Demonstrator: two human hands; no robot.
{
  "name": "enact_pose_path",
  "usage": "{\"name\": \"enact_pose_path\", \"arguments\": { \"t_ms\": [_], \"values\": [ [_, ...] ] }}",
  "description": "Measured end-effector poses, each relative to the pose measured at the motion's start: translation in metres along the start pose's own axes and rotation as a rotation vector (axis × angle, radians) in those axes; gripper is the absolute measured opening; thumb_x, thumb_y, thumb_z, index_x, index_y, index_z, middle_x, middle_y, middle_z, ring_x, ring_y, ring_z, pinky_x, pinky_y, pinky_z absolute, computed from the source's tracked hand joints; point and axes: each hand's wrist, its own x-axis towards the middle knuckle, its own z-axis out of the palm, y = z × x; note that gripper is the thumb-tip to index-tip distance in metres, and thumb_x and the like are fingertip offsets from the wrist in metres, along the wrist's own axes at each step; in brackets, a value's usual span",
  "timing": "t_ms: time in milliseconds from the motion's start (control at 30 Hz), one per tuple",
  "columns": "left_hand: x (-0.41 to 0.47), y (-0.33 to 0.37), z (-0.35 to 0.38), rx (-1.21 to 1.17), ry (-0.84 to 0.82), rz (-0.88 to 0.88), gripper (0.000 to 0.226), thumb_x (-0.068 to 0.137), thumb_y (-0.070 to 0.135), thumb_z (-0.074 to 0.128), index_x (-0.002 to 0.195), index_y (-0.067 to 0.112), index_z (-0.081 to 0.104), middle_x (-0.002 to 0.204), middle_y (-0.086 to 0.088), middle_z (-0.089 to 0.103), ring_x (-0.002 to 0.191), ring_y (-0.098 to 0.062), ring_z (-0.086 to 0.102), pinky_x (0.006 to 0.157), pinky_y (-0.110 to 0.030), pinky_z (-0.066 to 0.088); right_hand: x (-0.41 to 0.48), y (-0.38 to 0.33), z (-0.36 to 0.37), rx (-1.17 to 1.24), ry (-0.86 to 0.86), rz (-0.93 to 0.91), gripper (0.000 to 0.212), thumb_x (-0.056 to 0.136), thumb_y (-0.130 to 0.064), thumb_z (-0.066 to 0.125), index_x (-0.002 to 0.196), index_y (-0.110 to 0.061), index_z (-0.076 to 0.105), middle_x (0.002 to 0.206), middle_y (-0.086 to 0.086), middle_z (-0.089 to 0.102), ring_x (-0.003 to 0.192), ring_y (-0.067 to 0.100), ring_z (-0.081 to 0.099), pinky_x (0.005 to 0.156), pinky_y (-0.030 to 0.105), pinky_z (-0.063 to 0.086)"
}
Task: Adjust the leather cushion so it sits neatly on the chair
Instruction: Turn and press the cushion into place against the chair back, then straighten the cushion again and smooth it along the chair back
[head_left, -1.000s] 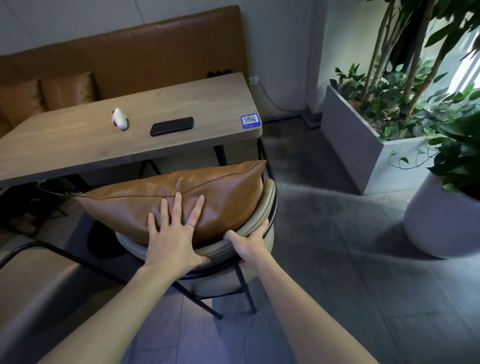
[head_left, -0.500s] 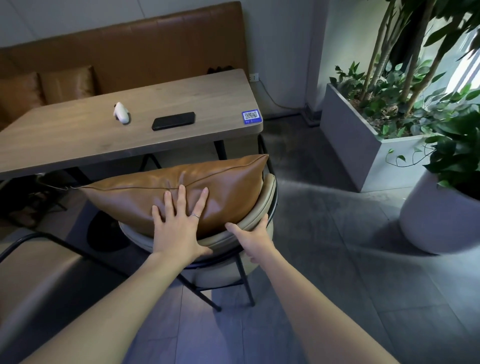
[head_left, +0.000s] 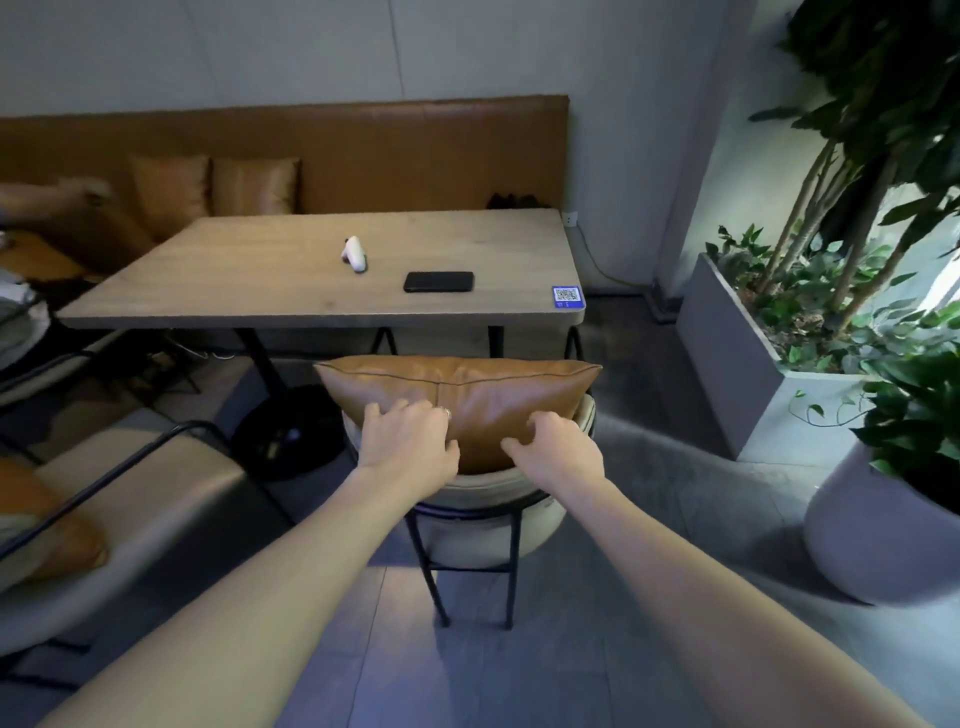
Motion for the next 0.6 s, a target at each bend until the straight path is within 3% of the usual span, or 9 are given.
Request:
{"name": "enact_pose_path", "arguments": {
  "t_ms": [167, 367, 600],
  "values": [
    [-0.042, -0.043, -0.072, -0.045, 0.096, -0.030, 0.039, 0.095, 0.041, 0.049, 0.126, 0.021, 0.062, 0.131, -0.001, 0.063, 0.124, -0.024, 0.053, 0.103, -0.044, 0.033, -0.046, -0.072, -0.037, -0.097, 0.150, -0.237, 0.039, 0.097, -0.045, 0.054, 0.124, -0.017, 0.061, 0.124, 0.007, 0.066, 0.118, 0.033, 0.060, 0.101, 0.050, 0.047],
    [-0.122, -0.118, -0.135, -0.073, 0.292, -0.049, 0.055, 0.099, 0.045, 0.042, 0.149, 0.024, 0.042, 0.151, -0.001, 0.048, 0.139, -0.024, 0.039, 0.111, -0.048, 0.030, -0.142, -0.153, -0.055, -0.167, 0.431, -0.502, 0.051, 0.099, -0.043, 0.055, 0.141, -0.013, 0.055, 0.136, 0.006, 0.064, 0.127, 0.028, 0.057, 0.102, 0.047, 0.046],
    [-0.245, -0.223, -0.211, -0.049, 0.463, -0.115, 0.050, 0.096, 0.047, 0.047, 0.136, 0.020, 0.055, 0.136, -0.004, 0.059, 0.129, -0.027, 0.049, 0.105, -0.052, 0.037, -0.249, -0.284, -0.062, -0.215, 0.529, -0.678, 0.052, 0.100, -0.044, 0.051, 0.143, -0.015, 0.052, 0.137, 0.007, 0.063, 0.126, 0.029, 0.057, 0.100, 0.046, 0.047]
  ]
}}
